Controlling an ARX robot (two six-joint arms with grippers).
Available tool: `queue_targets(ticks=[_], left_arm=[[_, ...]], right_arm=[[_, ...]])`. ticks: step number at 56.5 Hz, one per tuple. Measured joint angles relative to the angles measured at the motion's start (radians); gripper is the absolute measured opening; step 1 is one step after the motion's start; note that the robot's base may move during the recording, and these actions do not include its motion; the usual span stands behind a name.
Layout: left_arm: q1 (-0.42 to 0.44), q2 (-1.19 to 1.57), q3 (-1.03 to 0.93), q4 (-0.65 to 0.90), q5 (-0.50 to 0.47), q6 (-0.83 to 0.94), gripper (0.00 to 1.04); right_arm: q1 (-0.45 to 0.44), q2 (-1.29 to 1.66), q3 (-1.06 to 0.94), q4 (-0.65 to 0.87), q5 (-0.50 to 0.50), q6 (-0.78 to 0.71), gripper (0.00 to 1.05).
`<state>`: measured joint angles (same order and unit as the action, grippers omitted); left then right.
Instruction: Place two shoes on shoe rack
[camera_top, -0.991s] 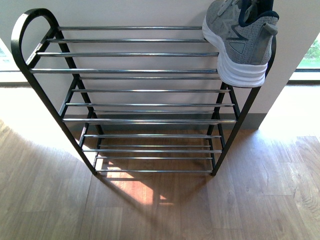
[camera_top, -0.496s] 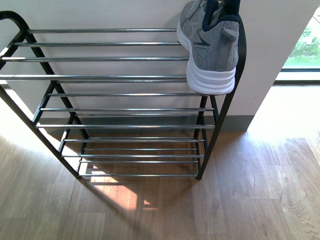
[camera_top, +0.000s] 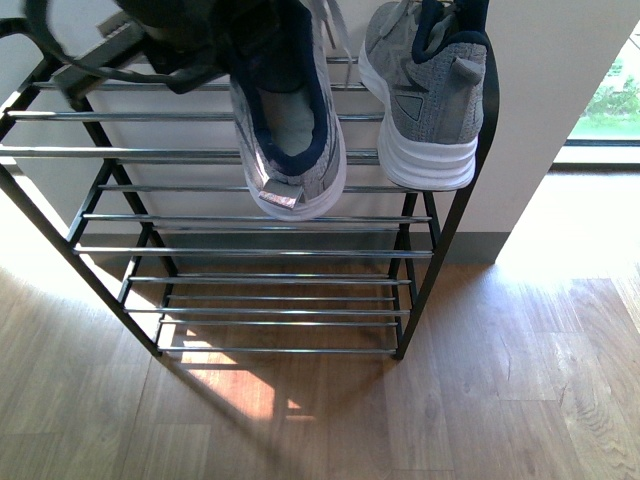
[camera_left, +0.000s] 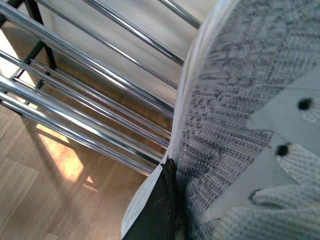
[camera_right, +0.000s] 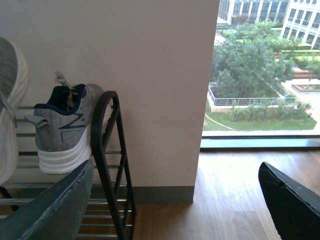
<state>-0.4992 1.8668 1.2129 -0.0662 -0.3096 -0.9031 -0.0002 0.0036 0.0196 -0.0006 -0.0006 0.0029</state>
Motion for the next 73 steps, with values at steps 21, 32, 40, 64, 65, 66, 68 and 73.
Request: queue_targets(ticks=[21,32,40,64,65,66,68,73], left_arm=[[0.034,0.247,0.292,-0.117,0.074,-0.059,0.03],[0.027,0.319,0.402,-0.180,0.075,-0.033,0.03],[0.031,0.345,0.446,-0.225,0.066,-0.045,0.11],[0.030,0.263,0.296,-0.063,0.059,0.011,0.82],[0.029,0.252,0.285,-0.051,0.056,0.017,0.84],[0.026,0.230,0.263,-0.027,0.046,0.032,0.88],[0.022,0.193,0.233,0.002,0.035,0.048,0.93],[0.014,0.093,0.141,0.139,-0.016,0.148,0.92]], right_arm=[[0.000,0.000,0.000,0.000,0.000,0.000,0.96],[0.000,0.000,0.000,0.000,0.000,0.000,0.96],[0.000,0.000,0.000,0.000,0.000,0.000,0.96],[0.000,0.000,0.000,0.000,0.000,0.000,0.96],[0.000,0.000,0.000,0.000,0.000,0.000,0.96],[0.000,0.000,0.000,0.000,0.000,0.000,0.96],[0.000,0.000,0.000,0.000,0.000,0.000,0.96],[0.000,0.000,0.000,0.000,0.000,0.000,0.96]])
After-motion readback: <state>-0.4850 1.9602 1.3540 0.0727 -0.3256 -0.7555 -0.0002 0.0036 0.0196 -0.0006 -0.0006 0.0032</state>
